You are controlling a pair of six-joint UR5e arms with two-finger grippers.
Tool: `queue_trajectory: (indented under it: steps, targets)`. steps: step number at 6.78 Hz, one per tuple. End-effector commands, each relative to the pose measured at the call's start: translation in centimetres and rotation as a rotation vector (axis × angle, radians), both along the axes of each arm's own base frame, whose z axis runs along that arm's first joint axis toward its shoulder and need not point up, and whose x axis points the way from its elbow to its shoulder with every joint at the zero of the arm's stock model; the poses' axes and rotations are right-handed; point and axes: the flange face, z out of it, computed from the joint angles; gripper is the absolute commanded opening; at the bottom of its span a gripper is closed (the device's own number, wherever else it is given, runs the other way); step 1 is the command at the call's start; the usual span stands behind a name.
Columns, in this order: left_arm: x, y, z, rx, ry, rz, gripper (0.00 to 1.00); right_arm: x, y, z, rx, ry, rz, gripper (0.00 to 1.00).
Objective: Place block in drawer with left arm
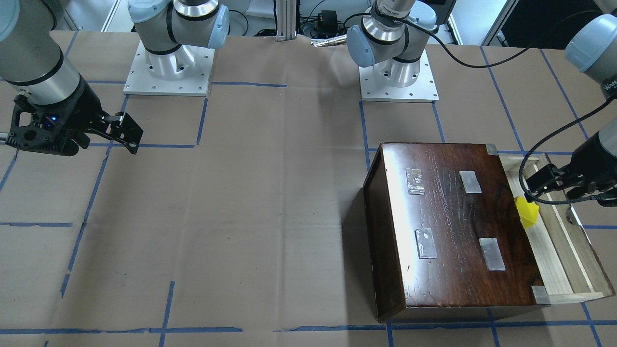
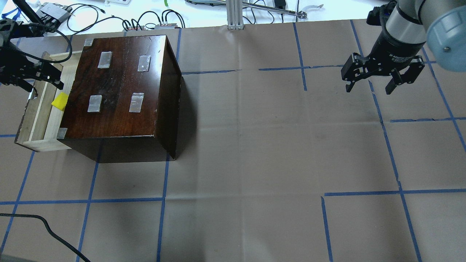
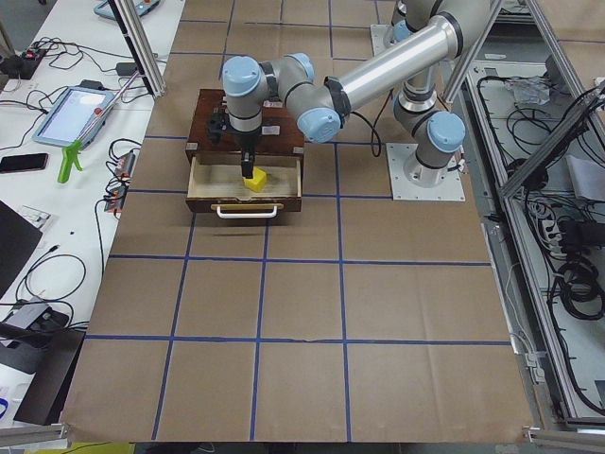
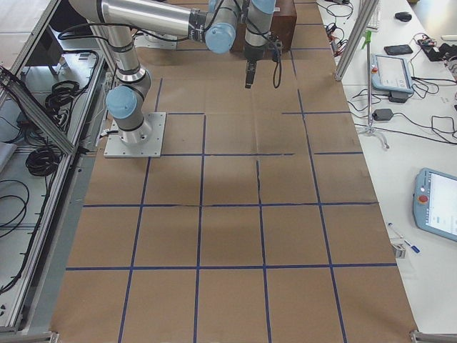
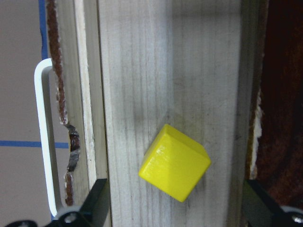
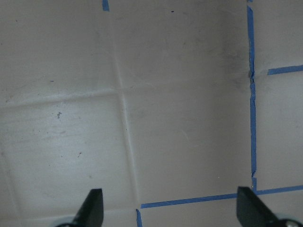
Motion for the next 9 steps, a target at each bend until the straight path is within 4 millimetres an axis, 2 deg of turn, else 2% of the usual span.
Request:
queue_trajectory:
  steps: [1, 4, 7, 8, 9]
  targets:
    - [-2.8, 1.8, 3.4, -0.004, 0.011, 0.082, 0.99, 0.0, 0.0, 0.0, 0.001, 0.0, 0.0, 1.0]
    - [-13.2, 3.1, 6.5, -0.006, 0.024, 0.16, 0.99, 0.0, 0.0, 0.0, -0.001, 0.0, -0.001, 1.0]
    - [-23.1, 5.1, 7.7, 0.021, 0.029, 0.18, 0.99, 0.0, 0.0, 0.0, 0.001, 0.0, 0.0, 1.0]
    - [-24.9, 5.6, 7.7, 0.03, 0.029, 0.193, 0.98, 0.0, 0.0, 0.0, 0.001, 0.0, 0.0, 1.0]
    - [-25.8, 6.1, 7.6, 0.051, 0.029, 0.202, 0.98, 0.0, 0.0, 0.0, 0.001, 0.0, -0.001, 1.0]
